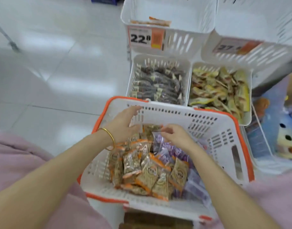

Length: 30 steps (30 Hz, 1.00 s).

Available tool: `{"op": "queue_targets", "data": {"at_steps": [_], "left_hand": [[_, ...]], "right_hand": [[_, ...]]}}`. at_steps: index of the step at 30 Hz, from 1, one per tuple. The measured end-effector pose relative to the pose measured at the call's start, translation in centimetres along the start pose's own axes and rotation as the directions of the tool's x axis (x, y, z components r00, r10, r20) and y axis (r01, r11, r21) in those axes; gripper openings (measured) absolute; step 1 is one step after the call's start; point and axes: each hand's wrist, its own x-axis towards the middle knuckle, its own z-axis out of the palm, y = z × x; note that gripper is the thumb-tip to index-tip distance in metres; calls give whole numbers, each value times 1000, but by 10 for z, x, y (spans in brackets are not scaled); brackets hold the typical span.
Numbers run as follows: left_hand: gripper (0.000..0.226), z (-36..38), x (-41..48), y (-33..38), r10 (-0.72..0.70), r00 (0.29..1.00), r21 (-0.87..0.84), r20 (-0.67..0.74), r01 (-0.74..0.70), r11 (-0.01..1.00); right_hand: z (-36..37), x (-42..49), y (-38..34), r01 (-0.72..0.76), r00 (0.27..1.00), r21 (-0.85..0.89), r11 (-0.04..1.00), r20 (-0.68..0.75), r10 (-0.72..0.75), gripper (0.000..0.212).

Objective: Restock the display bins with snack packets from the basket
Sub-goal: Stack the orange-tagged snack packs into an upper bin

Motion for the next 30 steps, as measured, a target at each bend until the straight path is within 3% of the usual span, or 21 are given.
{"op": "queue_targets", "data": {"at_steps": [3,7,11,13,19,26,30], "left_hand": [[59,14,-9,-10,-76,994,67,80,70,995],[57,14,-10,-21,-148,979,175,141,122,977],[54,15,-8,-23,-178,973,235,146,140,962],[53,18,-6,-19,-163,974,249,155,122,961],[49,24,-4,-7,-116,981,241,158,76,968],[45,30,0,5,-116,977,236,176,72,969],[46,36,4,14,-97,962,83,257,78,994]], "right_hand": [[24,5,25,-39,998,-73,997,41,43,23],[57,5,37,-15,973,-359,933,208,96,19],[75,1,47,3,938,-456,890,311,156,35],[73,-1,50,-3,938,-413,911,314,146,47],[75,-4,61,15,959,-114,993,281,18,26],[19,-15,51,71,969,94,993,229,-91,34],[-23,-24,34,124,969,224,967,181,-166,34]]}}
